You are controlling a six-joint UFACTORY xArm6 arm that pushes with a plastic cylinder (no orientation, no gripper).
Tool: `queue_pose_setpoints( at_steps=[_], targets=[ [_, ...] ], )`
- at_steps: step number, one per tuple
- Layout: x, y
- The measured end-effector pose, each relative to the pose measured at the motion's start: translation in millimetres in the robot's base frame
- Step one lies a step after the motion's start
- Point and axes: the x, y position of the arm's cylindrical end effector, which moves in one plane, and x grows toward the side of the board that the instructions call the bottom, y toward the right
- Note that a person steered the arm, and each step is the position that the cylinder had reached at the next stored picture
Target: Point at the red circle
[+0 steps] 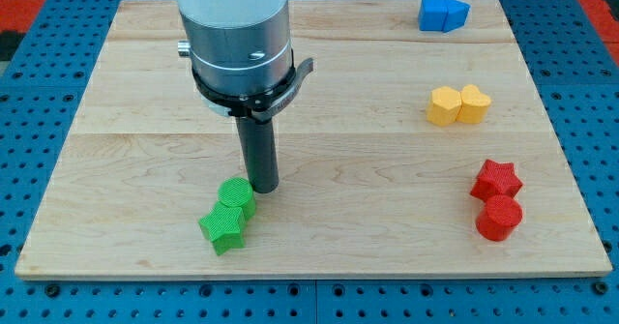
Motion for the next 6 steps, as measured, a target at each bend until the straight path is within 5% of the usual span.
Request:
queue_pose_setpoints(
  at_steps=[3, 6],
  targets=[
    [-13, 17],
    [79, 133]
  ],
)
